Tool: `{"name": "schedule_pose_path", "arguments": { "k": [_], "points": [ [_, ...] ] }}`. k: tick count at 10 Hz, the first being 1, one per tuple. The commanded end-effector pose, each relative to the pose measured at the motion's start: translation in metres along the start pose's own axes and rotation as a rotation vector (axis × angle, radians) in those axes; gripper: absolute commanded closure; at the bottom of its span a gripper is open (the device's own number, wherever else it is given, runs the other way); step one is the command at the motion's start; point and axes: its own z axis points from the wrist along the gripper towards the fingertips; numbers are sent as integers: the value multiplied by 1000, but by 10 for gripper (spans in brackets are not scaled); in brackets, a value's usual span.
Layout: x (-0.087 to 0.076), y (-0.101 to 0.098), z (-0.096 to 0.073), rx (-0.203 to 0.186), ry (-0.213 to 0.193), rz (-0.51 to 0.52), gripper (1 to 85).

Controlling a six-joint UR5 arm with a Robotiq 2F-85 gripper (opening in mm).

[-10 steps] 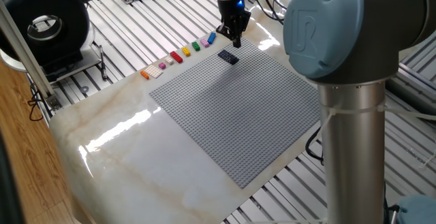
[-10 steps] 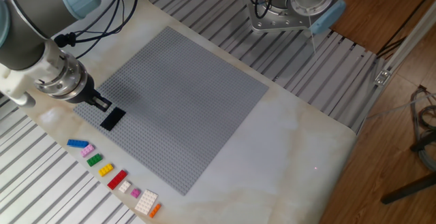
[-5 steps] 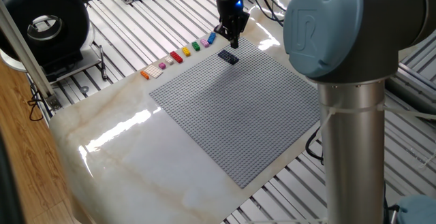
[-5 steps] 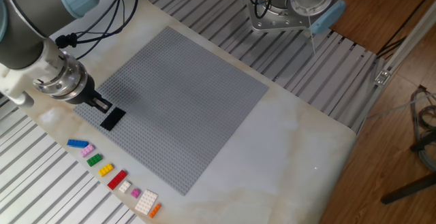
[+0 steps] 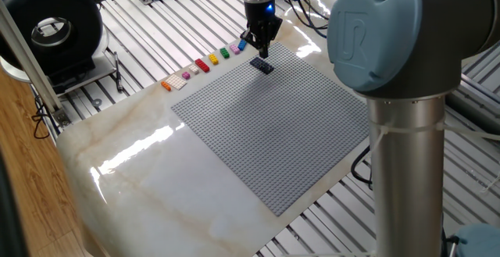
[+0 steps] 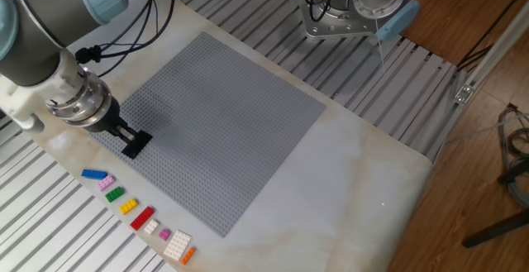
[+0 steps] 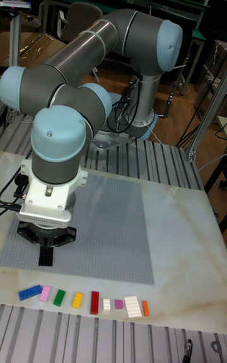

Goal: Stack small Lego blocks one on top of the other

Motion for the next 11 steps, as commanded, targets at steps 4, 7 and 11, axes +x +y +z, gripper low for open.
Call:
{"name": "schedule_pose_path", "arguments": {
  "k": [4, 7, 11],
  "points": [
    [-10, 18, 4, -45, -49, 43, 847],
    [-14, 26, 4, -71, -61, 64, 847],
    [-23, 30, 5, -87, -89, 75, 847]
  ]
}}
